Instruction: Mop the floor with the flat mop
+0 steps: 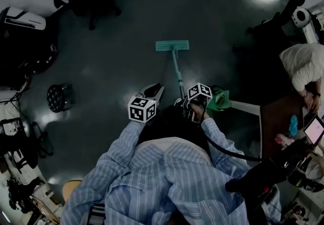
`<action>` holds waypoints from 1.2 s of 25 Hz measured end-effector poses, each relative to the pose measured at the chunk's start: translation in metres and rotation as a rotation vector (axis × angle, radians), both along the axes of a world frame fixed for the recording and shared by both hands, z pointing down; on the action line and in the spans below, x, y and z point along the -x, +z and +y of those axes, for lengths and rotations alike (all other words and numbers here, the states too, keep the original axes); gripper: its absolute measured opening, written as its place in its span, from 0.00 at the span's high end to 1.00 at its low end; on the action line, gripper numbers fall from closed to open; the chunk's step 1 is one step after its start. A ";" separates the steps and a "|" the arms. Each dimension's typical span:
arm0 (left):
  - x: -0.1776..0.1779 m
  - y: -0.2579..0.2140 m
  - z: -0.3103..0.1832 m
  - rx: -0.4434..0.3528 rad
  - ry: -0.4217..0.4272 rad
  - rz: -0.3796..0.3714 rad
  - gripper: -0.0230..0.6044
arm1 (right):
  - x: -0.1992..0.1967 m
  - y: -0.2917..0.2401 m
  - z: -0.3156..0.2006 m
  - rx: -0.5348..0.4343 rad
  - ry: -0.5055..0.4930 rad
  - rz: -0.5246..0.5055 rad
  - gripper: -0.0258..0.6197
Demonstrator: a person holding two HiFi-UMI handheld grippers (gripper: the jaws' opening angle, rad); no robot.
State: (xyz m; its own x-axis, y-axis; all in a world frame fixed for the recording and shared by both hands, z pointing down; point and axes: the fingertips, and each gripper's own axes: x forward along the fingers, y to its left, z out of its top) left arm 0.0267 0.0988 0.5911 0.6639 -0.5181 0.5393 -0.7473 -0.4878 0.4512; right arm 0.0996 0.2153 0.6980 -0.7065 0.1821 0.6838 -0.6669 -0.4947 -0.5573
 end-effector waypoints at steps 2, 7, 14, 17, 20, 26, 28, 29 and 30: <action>0.016 -0.002 0.003 -0.005 0.000 0.001 0.85 | 0.016 -0.002 0.006 0.002 0.017 -0.002 0.88; 0.052 -0.008 0.014 -0.025 0.027 0.011 0.85 | 0.054 -0.006 0.022 0.005 0.110 -0.019 0.88; 0.101 -0.013 0.032 -0.049 0.033 0.035 0.85 | 0.104 -0.011 0.042 -0.007 0.187 -0.037 0.87; 0.112 -0.014 0.045 -0.058 0.030 0.051 0.85 | 0.115 -0.011 0.059 -0.005 0.207 -0.040 0.87; 0.117 -0.015 0.055 -0.069 0.037 0.062 0.85 | 0.122 -0.011 0.073 -0.007 0.225 -0.043 0.87; 0.132 -0.017 0.073 -0.084 0.062 0.069 0.85 | 0.142 -0.013 0.094 -0.011 0.273 -0.053 0.87; 0.139 -0.019 0.075 -0.092 0.065 0.071 0.85 | 0.148 -0.013 0.096 -0.011 0.282 -0.053 0.87; 0.143 -0.020 0.076 -0.096 0.066 0.072 0.85 | 0.151 -0.013 0.096 -0.012 0.286 -0.053 0.87; 0.145 -0.020 0.077 -0.099 0.065 0.074 0.85 | 0.153 -0.013 0.096 -0.013 0.290 -0.054 0.87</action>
